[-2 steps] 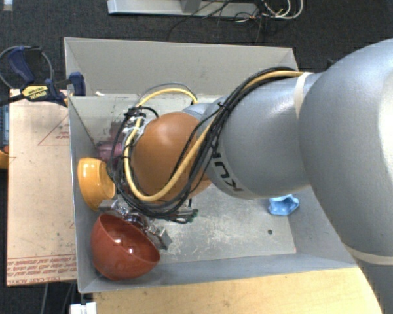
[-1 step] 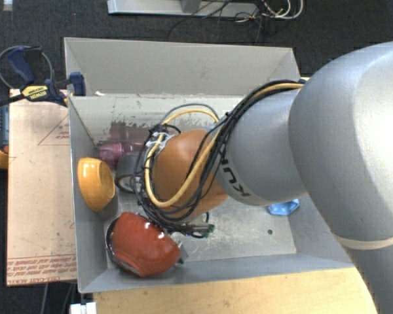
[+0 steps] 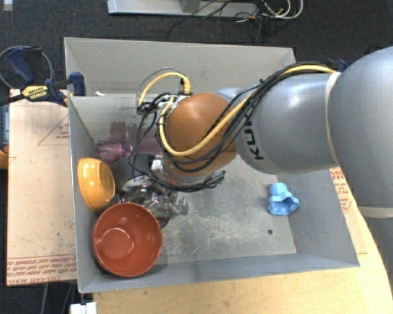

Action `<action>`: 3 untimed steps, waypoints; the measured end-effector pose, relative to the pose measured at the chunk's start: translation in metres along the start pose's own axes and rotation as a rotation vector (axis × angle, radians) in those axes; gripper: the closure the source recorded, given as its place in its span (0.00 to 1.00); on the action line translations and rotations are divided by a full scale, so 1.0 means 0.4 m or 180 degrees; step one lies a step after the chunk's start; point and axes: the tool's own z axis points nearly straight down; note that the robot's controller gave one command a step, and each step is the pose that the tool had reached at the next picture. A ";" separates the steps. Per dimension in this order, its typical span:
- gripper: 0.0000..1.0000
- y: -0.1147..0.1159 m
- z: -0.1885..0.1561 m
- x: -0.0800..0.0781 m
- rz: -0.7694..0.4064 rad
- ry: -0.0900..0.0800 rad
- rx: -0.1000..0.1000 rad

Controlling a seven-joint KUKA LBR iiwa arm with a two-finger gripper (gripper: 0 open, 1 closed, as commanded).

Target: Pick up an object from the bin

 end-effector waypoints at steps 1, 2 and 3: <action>1.00 0.000 0.000 0.000 0.0000 -0.0001 0.0000; 1.00 0.000 -0.002 0.000 0.0008 -0.0003 0.0000; 1.00 0.000 -0.011 0.000 0.0018 -0.0004 -0.0004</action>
Offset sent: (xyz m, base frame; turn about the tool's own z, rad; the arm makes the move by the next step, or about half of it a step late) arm 0.0000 0.0001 0.0024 -0.0002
